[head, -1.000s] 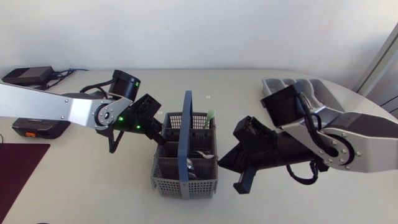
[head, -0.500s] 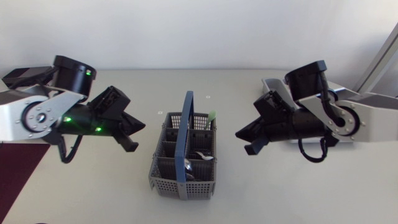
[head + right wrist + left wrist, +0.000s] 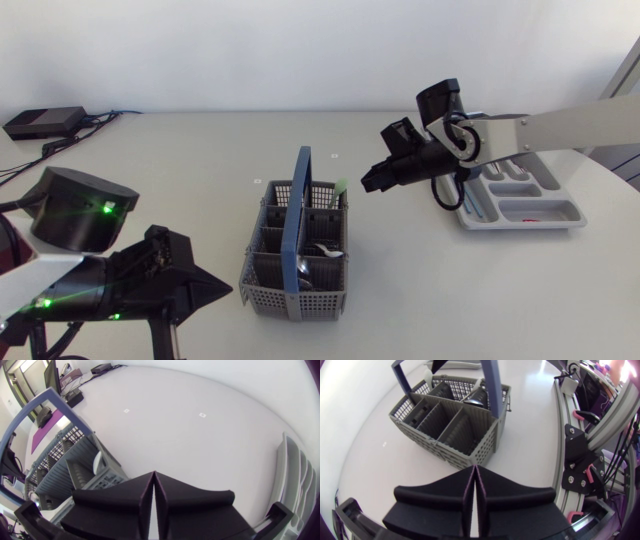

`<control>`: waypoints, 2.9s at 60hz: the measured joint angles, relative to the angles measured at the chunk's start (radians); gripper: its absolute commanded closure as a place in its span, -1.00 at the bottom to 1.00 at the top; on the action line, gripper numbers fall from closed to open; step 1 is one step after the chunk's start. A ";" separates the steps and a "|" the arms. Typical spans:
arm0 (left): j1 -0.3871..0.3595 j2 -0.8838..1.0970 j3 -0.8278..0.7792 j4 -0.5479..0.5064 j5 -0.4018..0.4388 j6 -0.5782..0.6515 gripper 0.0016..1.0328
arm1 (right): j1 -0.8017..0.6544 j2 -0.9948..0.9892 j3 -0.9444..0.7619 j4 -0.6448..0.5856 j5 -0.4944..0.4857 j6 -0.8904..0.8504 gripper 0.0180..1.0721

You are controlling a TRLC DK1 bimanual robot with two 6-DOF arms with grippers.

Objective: Unload the cutlery basket into the drawer organizer.

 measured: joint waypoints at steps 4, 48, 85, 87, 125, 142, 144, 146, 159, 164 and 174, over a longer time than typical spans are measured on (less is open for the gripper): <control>-0.027 0.000 -0.008 0.003 0.000 -0.004 0.93 | 0.000 0.034 0.052 -0.020 -0.020 0.003 0.83; 0.012 0.251 -0.058 0.259 0.013 -0.055 0.93 | 0.032 0.135 0.162 -0.174 -0.198 -0.024 0.83; 0.192 0.367 -0.039 0.394 -0.002 -0.028 0.93 | 0.020 -0.169 -0.193 -0.178 -0.201 -0.054 0.83; 0.198 0.380 -0.033 0.399 -0.001 -0.028 0.93 | 0.020 -0.188 -0.212 -0.178 -0.201 -0.054 0.83; 0.217 0.621 0.207 0.464 -0.003 -0.018 0.93 | 0.047 -0.457 -0.446 -0.145 -0.076 -0.030 0.83; 0.254 0.626 0.208 0.476 0.015 -0.002 0.93 | 0.052 -0.457 -0.451 -0.105 -0.027 -0.023 0.80; 0.265 0.620 0.208 0.475 0.015 -0.002 0.93 | 0.047 -0.457 -0.451 -0.101 -0.028 -0.023 0.80; 0.275 0.608 0.207 0.475 0.015 -0.002 0.93 | 0.042 -0.459 -0.451 -0.099 -0.028 -0.023 0.80; 0.302 0.375 0.173 0.373 0.015 -0.002 0.82 | -0.006 -0.542 -0.471 -0.100 -0.023 -0.024 0.65; 0.300 0.277 0.166 0.313 0.015 -0.002 0.67 | -0.013 -0.587 -0.487 -0.102 -0.016 -0.024 0.60; 0.209 0.157 0.167 0.219 -0.056 -0.012 0.50 | -0.022 -0.660 -0.522 -0.114 -0.001 -0.029 0.49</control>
